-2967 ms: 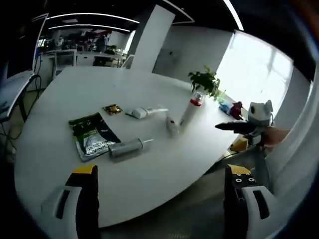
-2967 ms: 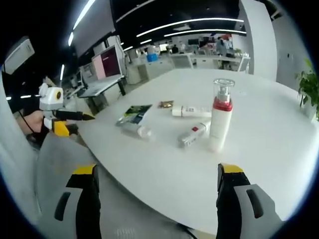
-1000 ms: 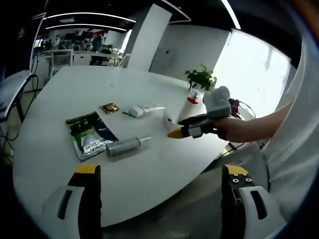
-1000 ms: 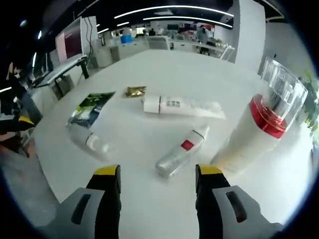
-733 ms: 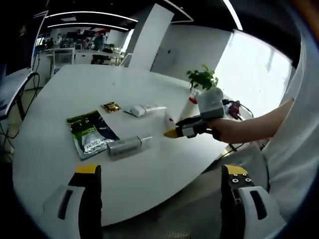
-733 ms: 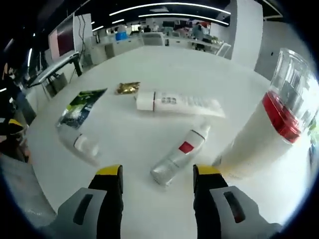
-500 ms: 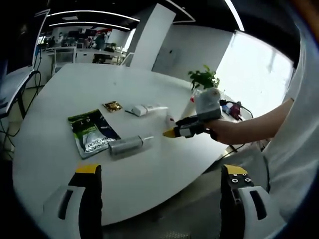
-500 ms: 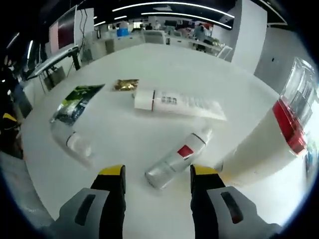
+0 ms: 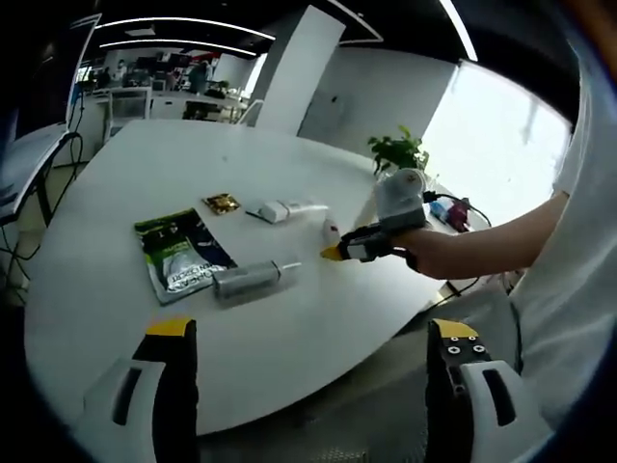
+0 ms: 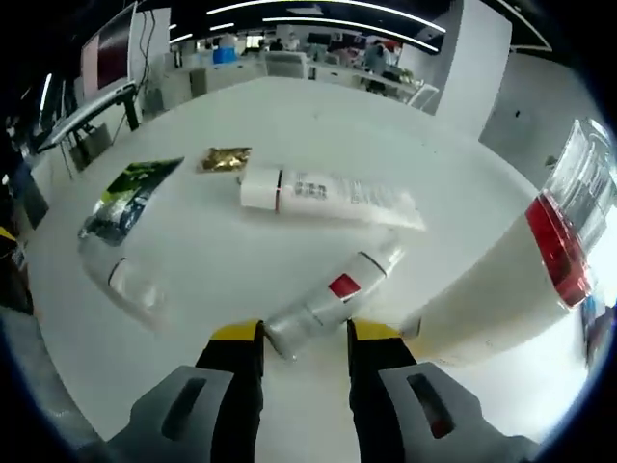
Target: Arrange the skincare products in the storage area until every visible bottle or jar stands upright without overlapping.
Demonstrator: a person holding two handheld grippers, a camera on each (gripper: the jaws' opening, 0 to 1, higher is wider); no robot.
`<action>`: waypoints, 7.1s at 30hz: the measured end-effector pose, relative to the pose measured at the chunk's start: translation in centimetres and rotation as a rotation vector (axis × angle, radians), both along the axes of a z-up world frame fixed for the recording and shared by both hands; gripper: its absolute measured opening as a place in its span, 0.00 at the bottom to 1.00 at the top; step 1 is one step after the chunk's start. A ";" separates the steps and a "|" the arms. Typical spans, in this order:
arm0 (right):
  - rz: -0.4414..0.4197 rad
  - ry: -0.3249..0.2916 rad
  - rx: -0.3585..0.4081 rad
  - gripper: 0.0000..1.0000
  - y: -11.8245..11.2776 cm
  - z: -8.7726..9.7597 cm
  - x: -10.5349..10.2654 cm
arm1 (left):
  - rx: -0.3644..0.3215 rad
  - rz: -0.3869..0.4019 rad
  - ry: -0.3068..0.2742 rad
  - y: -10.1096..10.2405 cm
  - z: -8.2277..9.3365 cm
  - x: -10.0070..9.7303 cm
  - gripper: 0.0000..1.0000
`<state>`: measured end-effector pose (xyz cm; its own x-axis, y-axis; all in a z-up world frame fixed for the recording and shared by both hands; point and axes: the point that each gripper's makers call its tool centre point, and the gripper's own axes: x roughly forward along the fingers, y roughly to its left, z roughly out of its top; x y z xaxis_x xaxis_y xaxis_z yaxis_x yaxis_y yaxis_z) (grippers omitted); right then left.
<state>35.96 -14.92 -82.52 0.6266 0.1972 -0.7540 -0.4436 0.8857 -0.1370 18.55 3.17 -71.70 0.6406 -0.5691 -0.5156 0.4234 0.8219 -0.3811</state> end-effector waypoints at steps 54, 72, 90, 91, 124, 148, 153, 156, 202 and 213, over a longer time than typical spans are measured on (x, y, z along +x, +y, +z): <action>0.202 -0.007 0.010 0.19 0.8 0.5 -1.5 | -0.037 -0.008 0.020 -0.2 -0.1 -0.1 0.91; 0.260 -0.047 0.212 0.19 4.3 5.1 -4.1 | -0.090 0.046 0.046 0.2 0.7 0.7 0.91; 0.324 -0.095 0.354 0.19 7.0 10.3 -7.0 | -0.217 0.031 0.017 -1.7 4.1 2.7 0.86; 0.329 -0.100 0.360 0.19 7.2 10.7 -7.2 | -0.225 0.032 0.017 -1.8 4.3 2.9 0.85; 0.583 -0.271 0.484 0.18 12.3 20.3 -13.8 | -0.611 0.191 0.033 -4.4 9.0 6.1 0.39; 0.528 -0.282 0.505 0.20 10.0 21.8 -14.9 | -0.527 0.001 -0.081 -7.3 13.2 5.1 0.18; 0.522 -0.265 0.535 0.21 8.9 22.2 -15.2 | -0.485 -0.118 -0.114 -9.0 14.4 4.6 0.18; 0.544 -0.219 0.590 0.22 8.5 22.4 -15.6 | -0.438 -0.192 -0.139 -9.9 14.8 4.4 0.17; 0.854 -0.280 0.494 0.22 1.8 22.3 -15.8 | -0.152 -0.950 -0.434 -20.6 16.4 0.9 0.15; 0.774 -0.282 0.504 0.21 0.8 19.5 -13.7 | -0.144 -0.902 -0.380 -22.0 14.0 2.6 0.16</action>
<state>22.23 -14.16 -63.05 0.3322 0.8909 -0.3097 -0.9383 0.3457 -0.0120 21.13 -18.79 -57.72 0.0443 -0.9664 -0.2533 0.9831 0.0873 -0.1610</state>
